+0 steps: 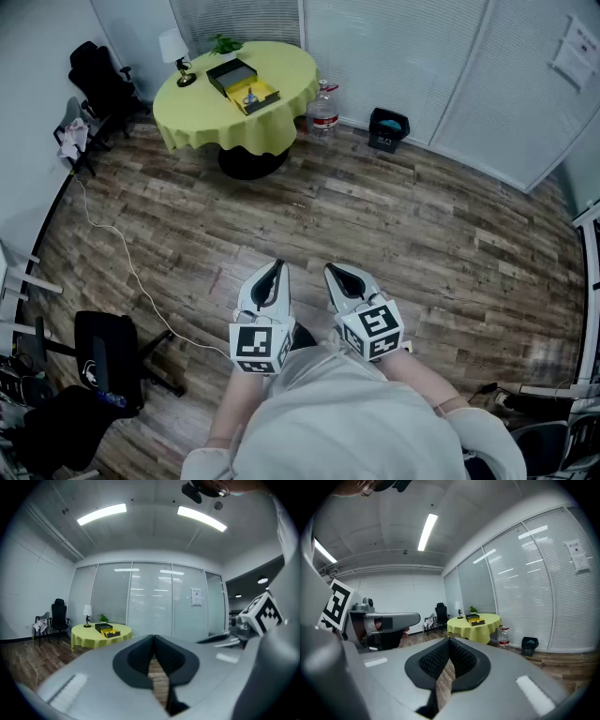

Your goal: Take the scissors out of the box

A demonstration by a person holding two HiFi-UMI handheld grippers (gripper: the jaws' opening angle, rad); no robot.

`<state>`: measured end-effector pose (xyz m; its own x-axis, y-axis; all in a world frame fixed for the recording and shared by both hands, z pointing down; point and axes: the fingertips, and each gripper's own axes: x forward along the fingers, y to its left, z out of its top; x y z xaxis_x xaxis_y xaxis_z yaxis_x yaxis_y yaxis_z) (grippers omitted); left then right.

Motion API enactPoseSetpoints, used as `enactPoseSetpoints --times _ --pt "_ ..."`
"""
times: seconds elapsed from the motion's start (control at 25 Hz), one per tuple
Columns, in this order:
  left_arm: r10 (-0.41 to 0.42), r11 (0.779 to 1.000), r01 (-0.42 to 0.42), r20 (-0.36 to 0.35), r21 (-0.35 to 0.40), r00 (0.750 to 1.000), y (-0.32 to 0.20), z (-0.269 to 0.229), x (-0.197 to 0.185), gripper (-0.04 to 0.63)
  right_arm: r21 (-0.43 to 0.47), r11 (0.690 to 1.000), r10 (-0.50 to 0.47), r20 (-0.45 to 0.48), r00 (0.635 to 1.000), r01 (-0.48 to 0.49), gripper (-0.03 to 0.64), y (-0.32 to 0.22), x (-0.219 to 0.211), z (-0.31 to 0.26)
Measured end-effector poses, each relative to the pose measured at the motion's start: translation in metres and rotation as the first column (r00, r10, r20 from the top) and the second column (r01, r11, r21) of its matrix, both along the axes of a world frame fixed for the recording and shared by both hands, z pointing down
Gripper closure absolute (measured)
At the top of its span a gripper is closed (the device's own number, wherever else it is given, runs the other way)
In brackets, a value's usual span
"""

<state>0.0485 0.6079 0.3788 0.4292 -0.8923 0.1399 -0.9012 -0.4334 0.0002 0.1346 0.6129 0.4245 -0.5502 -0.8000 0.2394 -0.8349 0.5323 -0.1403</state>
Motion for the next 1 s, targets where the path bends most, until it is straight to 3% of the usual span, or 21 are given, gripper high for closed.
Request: enactPoseSetpoints --times 0.68,1.0 --pt "-0.041 0.999 0.041 -0.009 -0.026 0.999 0.003 0.018 -0.005 0.589 -0.061 0.998 0.033 0.012 0.999 -0.033 0.618 -0.001 0.011 0.019" --pt "-0.094 0.993 0.093 -0.021 -0.067 0.995 -0.046 0.034 -0.033 0.589 -0.122 0.992 0.048 0.030 0.998 -0.044 0.618 -0.050 -0.002 0.036"
